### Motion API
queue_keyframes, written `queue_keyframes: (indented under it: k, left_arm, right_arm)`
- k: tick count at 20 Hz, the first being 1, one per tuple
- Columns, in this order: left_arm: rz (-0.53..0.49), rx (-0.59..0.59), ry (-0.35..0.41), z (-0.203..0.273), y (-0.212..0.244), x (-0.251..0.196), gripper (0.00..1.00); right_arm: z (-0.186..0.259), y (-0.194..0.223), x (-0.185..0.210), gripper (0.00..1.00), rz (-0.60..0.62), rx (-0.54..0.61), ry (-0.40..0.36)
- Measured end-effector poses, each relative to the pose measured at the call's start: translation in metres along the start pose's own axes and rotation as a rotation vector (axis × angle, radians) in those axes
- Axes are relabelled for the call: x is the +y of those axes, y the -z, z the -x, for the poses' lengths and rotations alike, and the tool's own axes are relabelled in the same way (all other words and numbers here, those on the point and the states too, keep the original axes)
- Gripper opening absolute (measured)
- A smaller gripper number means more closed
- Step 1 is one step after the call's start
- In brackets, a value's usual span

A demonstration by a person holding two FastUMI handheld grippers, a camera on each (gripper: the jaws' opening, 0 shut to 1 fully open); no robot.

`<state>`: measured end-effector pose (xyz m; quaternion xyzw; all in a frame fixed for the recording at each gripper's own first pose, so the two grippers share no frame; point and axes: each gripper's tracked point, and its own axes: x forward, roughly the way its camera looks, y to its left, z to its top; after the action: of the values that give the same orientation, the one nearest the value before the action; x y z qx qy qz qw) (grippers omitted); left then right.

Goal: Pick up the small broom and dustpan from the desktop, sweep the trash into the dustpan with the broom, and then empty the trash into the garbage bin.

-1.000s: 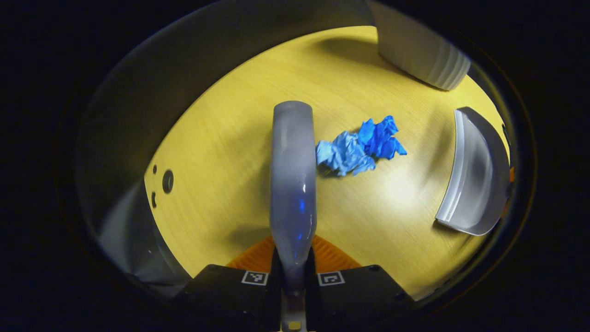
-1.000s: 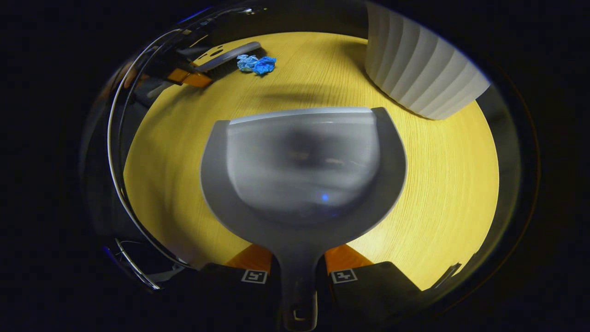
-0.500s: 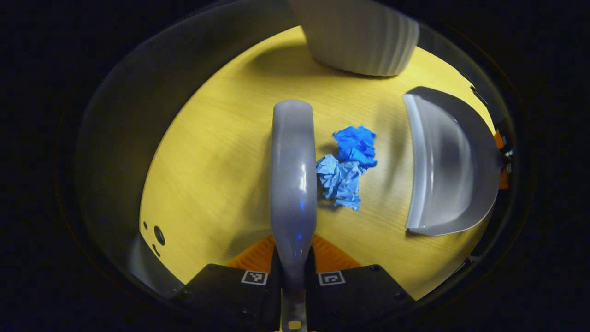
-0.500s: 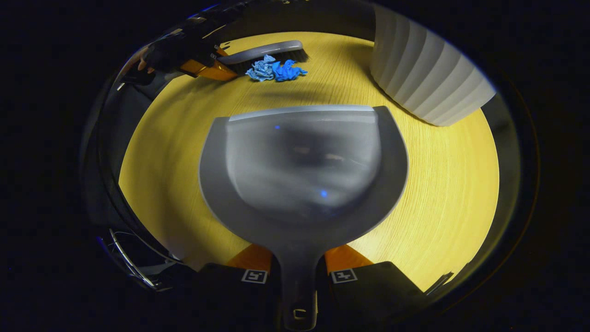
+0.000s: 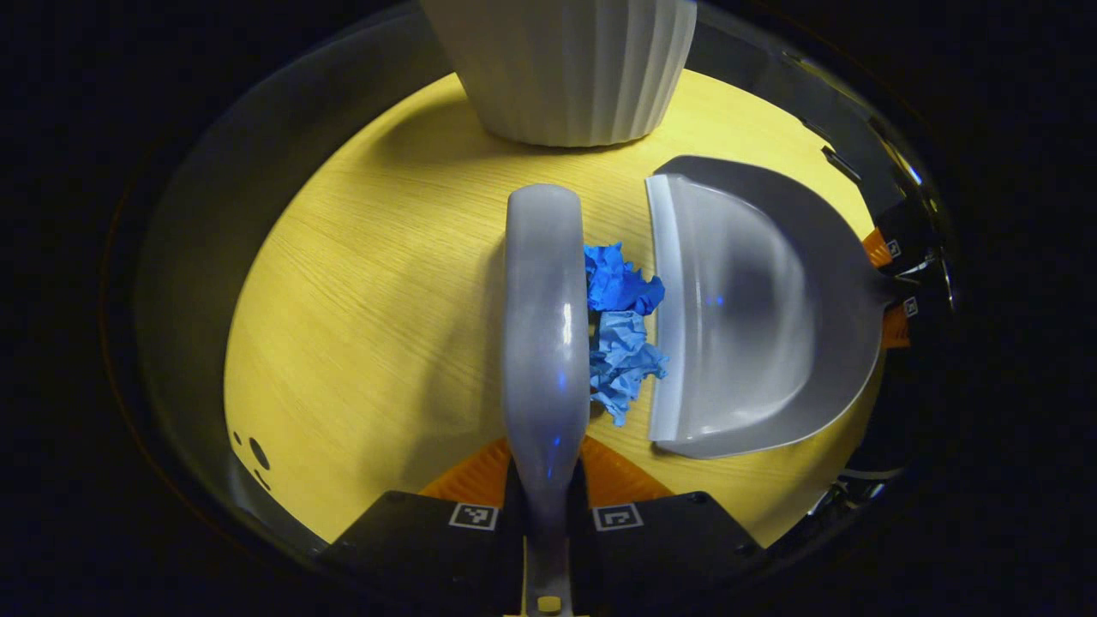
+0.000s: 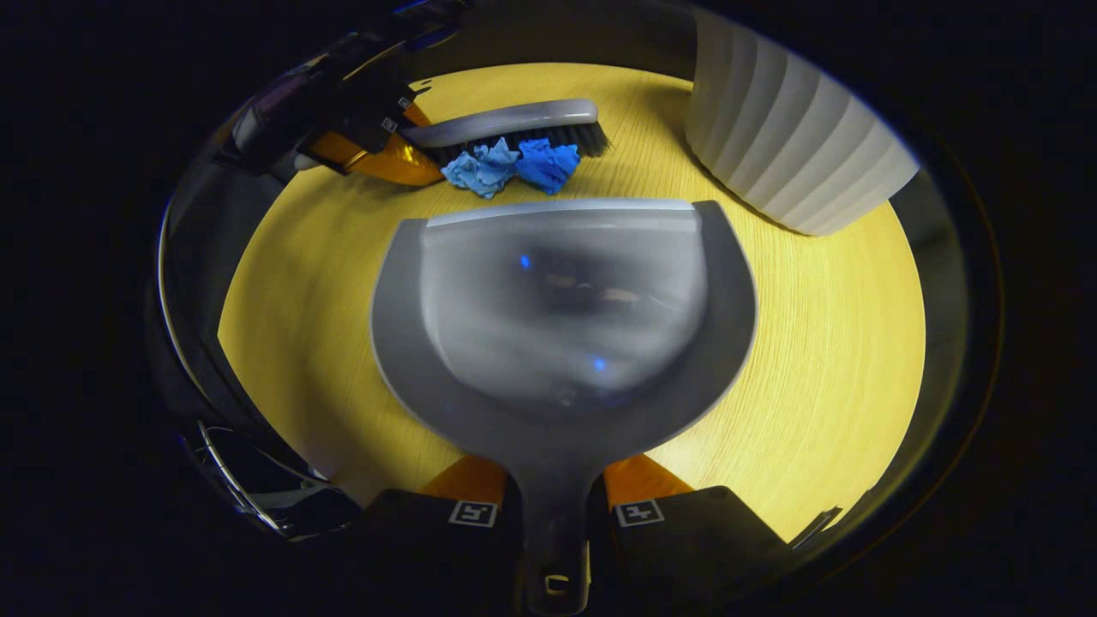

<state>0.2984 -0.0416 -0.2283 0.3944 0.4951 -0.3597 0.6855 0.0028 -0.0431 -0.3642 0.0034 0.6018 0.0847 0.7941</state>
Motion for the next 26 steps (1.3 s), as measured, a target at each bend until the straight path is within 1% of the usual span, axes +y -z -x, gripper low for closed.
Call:
queue_keyframes:
  k: [1, 2, 3, 4, 5, 6, 7, 9, 10, 11, 13, 14, 15, 16, 17, 18, 19, 20, 21, 22, 23, 26]
  left_arm:
    - [0.019, 0.0, 0.031, 0.0, 0.001, -0.012, 0.25]
    - [0.035, 0.0, 0.064, 0.003, 0.003, -0.024, 0.26]
    - [0.048, 0.002, 0.092, 0.005, 0.006, -0.033, 0.29]
    - [0.058, -0.003, 0.105, 0.009, 0.007, -0.042, 0.22]
    - [0.057, -0.013, 0.101, 0.01, 0.007, -0.046, 0.29]
    - [0.066, -0.016, 0.111, 0.011, 0.009, -0.051, 0.25]
    - [0.078, -0.023, 0.126, 0.014, 0.009, -0.057, 0.25]
    - [0.084, -0.026, 0.159, 0.018, 0.01, -0.069, 0.25]
    - [0.082, -0.029, 0.185, 0.023, 0.013, -0.08, 0.29]
    - [0.08, -0.023, 0.221, 0.03, 0.017, -0.097, 0.29]
    - [0.094, -0.016, 0.254, 0.033, 0.019, -0.114, 0.29]
    - [0.118, -0.019, 0.252, 0.033, 0.018, -0.119, 0.29]
    - [0.165, -0.019, 0.232, 0.032, 0.017, -0.122, 0.29]
    - [0.231, -0.021, 0.215, 0.031, 0.017, -0.122, 0.25]
    - [0.314, -0.032, 0.224, 0.036, 0.014, -0.13, 0.25]
    - [0.376, -0.055, 0.239, 0.04, 0.01, -0.136, 0.26]
    - [0.42, -0.077, 0.227, 0.044, 0.009, -0.133, 0.26]
    - [0.458, -0.1, 0.186, 0.049, 0.008, -0.126, 0.29]
    - [0.5, -0.129, 0.142, 0.053, 0.007, -0.121, 0.25]
    - [0.551, -0.159, 0.101, 0.057, 0.006, -0.115, 0.26]
    - [0.608, -0.186, 0.07, 0.062, 0.009, -0.11, 0.26]
    - [0.779, -0.243, -0.007, 0.071, 0.023, -0.116, 0.25]
  right_arm:
    - [0.0, -0.001, 0.0, 0.35, -0.002, -0.002, 0.0]
    - [0.0, -0.001, 0.0, 0.35, -0.002, -0.002, 0.0]
    - [0.001, 0.0, 0.0, 0.35, -0.001, 0.0, -0.001]
    - [0.001, 0.0, -0.001, 0.35, -0.002, -0.004, 0.003]
    - [0.001, 0.002, -0.002, 0.35, 0.0, -0.011, 0.006]
    - [0.001, 0.003, -0.003, 0.35, 0.001, -0.016, 0.012]
    - [-0.001, 0.0, -0.003, 0.35, 0.007, -0.017, 0.016]
    - [-0.001, -0.001, -0.003, 0.35, 0.02, -0.02, 0.023]
    - [-0.001, 0.0, -0.004, 0.35, 0.025, -0.024, 0.026]
    - [-0.002, 0.001, -0.003, 0.35, 0.02, -0.023, 0.026]
    - [-0.001, -0.002, -0.002, 0.35, -0.014, -0.026, 0.014]
    - [0.0, -0.004, -0.002, 0.35, -0.02, -0.032, 0.014]
    - [0.002, -0.006, -0.002, 0.35, -0.017, -0.037, 0.018]
    - [0.003, -0.006, -0.002, 0.35, -0.015, -0.032, 0.023]
    - [0.005, -0.006, -0.003, 0.35, -0.015, -0.031, 0.024]
    - [0.002, -0.004, -0.002, 0.35, -0.02, -0.032, 0.023]
    - [0.002, -0.006, 0.0, 0.35, -0.026, -0.032, 0.018]
    - [0.003, -0.007, 0.0, 0.35, -0.034, -0.029, 0.006]
    - [0.004, -0.005, -0.002, 0.35, -0.03, -0.024, -0.008]
    - [0.004, -0.005, -0.005, 0.35, -0.016, -0.025, -0.018]
    - [0.004, -0.007, -0.007, 0.35, -0.004, -0.025, -0.024]
    - [0.005, -0.011, -0.01, 0.35, 0.037, -0.051, -0.051]
